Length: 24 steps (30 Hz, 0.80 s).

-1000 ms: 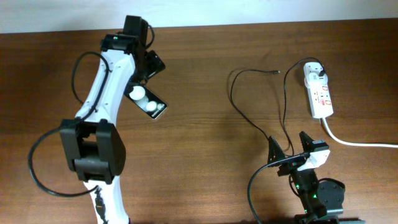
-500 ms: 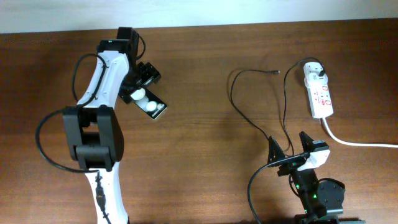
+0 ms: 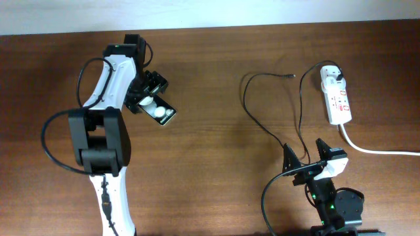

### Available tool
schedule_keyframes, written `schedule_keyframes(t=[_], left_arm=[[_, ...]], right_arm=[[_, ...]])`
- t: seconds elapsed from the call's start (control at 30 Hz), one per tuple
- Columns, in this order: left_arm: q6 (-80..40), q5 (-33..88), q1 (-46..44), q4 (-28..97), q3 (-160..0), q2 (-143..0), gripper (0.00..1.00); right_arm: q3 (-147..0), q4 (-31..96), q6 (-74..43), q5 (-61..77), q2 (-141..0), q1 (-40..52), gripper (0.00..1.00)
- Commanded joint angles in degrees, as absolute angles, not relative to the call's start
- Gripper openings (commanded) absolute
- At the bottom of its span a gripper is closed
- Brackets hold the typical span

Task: Plug charger to phone and switch on socket
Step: 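Lower the left gripper and grasp the black phone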

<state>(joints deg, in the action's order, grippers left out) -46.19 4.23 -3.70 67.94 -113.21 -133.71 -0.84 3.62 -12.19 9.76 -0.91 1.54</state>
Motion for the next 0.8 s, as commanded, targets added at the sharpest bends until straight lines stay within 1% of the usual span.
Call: schedule_keyframes(t=[0.0, 0.77], left_arm=[[-47.11, 2.59, -3.05, 67.75, -113.49, -135.31, 0.99], [-47.11, 1.91, -3.31, 66.24, -113.3, -135.44, 0.99]], right_arm=[[-0.34, 3.62, -12.25, 9.67, -0.36, 1.87, 0.99], [-0.34, 3.62, -12.25, 9.67, -0.36, 1.87, 0.99]])
